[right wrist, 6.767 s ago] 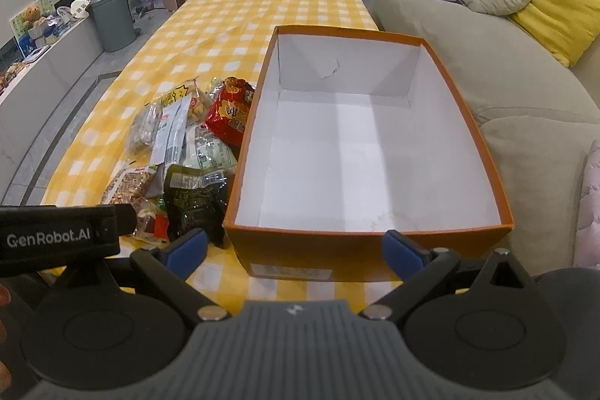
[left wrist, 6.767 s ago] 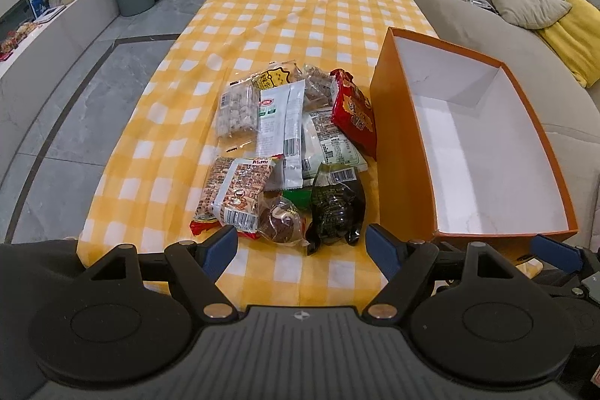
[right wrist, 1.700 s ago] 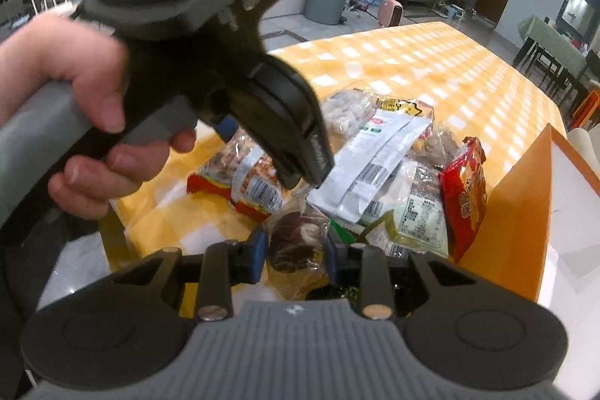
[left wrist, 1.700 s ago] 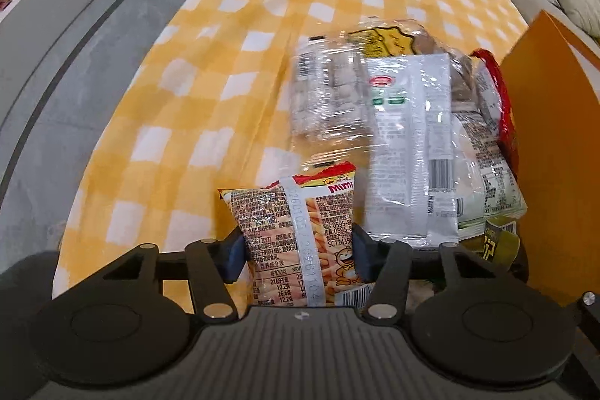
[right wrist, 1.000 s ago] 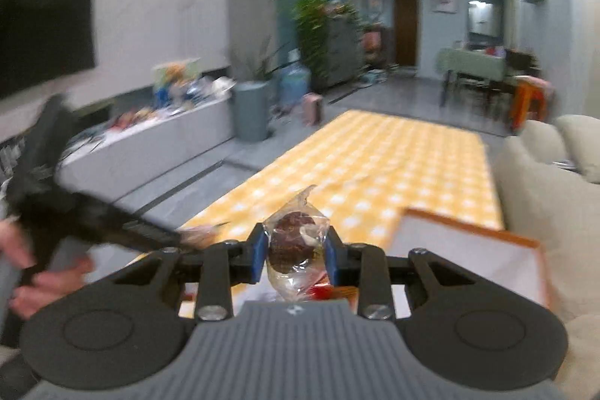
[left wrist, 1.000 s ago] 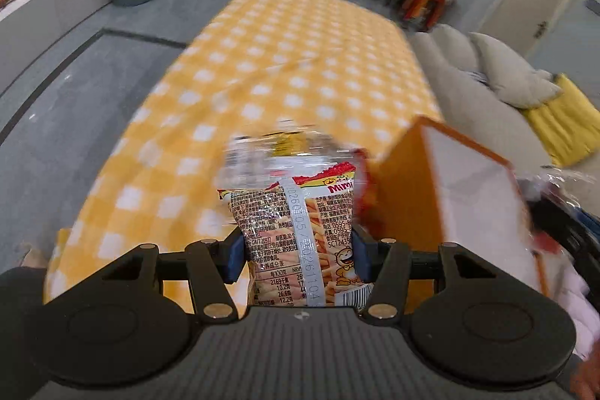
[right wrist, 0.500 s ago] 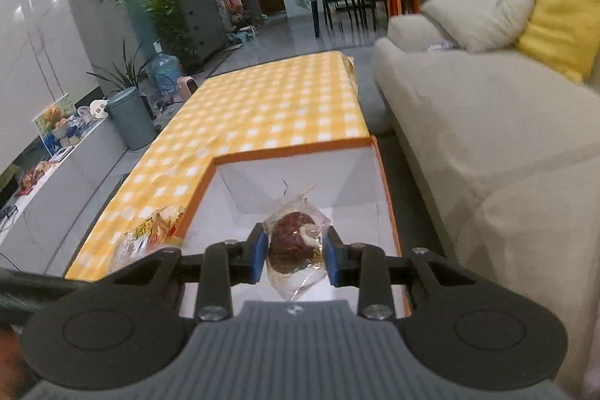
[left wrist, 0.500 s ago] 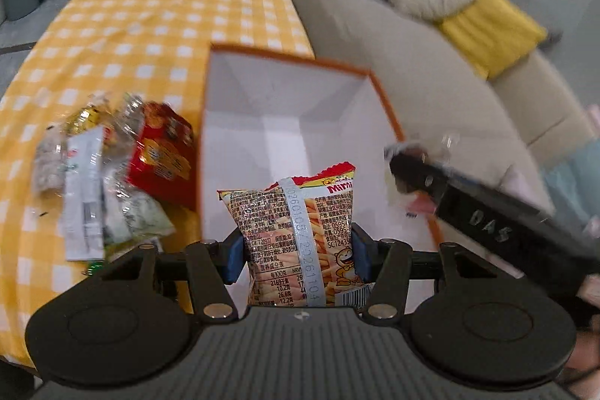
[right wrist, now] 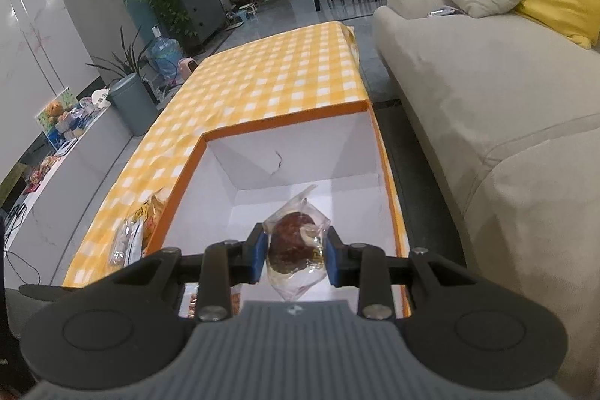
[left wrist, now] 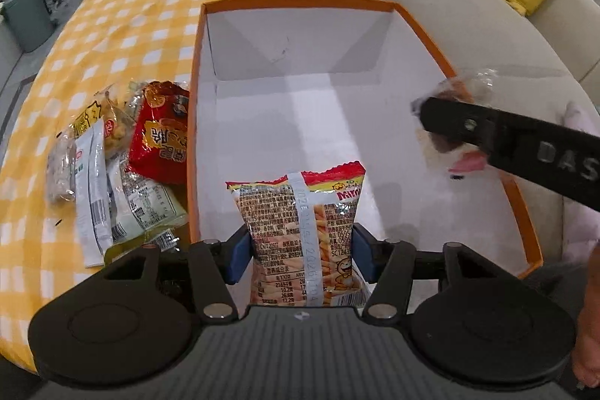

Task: Organize snacks
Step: 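Drop the peanut bag into the box with left tool while right tool carries the pastry, then lower the clear pastry into the box and open the right tool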

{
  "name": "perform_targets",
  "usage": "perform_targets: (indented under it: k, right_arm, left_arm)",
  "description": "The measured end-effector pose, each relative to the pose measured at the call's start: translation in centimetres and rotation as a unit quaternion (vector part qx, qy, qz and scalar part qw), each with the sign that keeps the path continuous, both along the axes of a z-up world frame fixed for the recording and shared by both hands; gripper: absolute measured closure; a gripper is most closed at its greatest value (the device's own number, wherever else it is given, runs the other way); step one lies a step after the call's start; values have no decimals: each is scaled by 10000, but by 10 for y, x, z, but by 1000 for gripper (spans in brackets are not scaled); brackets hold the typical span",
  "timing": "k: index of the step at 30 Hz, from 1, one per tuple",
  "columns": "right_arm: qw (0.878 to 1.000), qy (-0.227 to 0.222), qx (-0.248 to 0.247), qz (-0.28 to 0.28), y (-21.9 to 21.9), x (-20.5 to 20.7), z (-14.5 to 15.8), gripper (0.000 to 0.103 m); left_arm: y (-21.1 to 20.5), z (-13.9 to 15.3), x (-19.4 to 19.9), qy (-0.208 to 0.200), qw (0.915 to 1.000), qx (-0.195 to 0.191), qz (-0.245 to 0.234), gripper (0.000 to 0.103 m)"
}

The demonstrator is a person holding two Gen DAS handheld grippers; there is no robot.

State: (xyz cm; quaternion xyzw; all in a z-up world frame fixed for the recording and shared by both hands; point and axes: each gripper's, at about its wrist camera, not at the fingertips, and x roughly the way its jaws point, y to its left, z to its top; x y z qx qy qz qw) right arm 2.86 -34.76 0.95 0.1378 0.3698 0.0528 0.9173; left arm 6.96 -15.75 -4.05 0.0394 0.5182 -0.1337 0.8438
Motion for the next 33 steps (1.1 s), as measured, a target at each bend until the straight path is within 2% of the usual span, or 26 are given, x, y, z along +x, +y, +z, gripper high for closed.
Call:
perform_targets:
  k: [5, 7, 8, 12, 15, 20, 23, 26, 33]
  right_arm:
    - [9998, 168, -116, -85, 3, 3, -9, 73]
    - [9997, 217, -80, -64, 3, 5, -12, 73]
    - [9997, 235, -66, -73, 3, 5, -13, 73]
    - [9996, 258, -62, -37, 3, 5, -14, 73]
    - [9995, 274, 117, 57, 2, 5, -15, 73]
    - [9974, 372, 511, 358, 10, 8, -18, 73]
    - [9922, 667, 844, 626, 22, 16, -27, 73]
    - [9859, 1054, 1062, 743, 35, 27, -43, 73]
    - [9812, 1669, 784, 574, 57, 48, -66, 73]
  left_arm:
    - [-1, -2, -2, -2, 9998, 22, -176, 27]
    - [0, 0, -3, -6, 9996, -76, -272, 15]
    - [3, 2, -3, -32, 9995, -168, -282, 13]
    - [20, 16, -3, -31, 9985, -526, -140, 13]
    - [42, 36, -2, -145, 9967, -787, 126, 13]
    - [73, 58, -2, -502, 9944, -747, 546, 12]
    - [87, 55, 2, -516, 9938, -639, 749, 12]
    - [96, 44, 7, -321, 9934, -624, 907, 12]
    - [113, 36, 6, -195, 9936, -636, 915, 12]
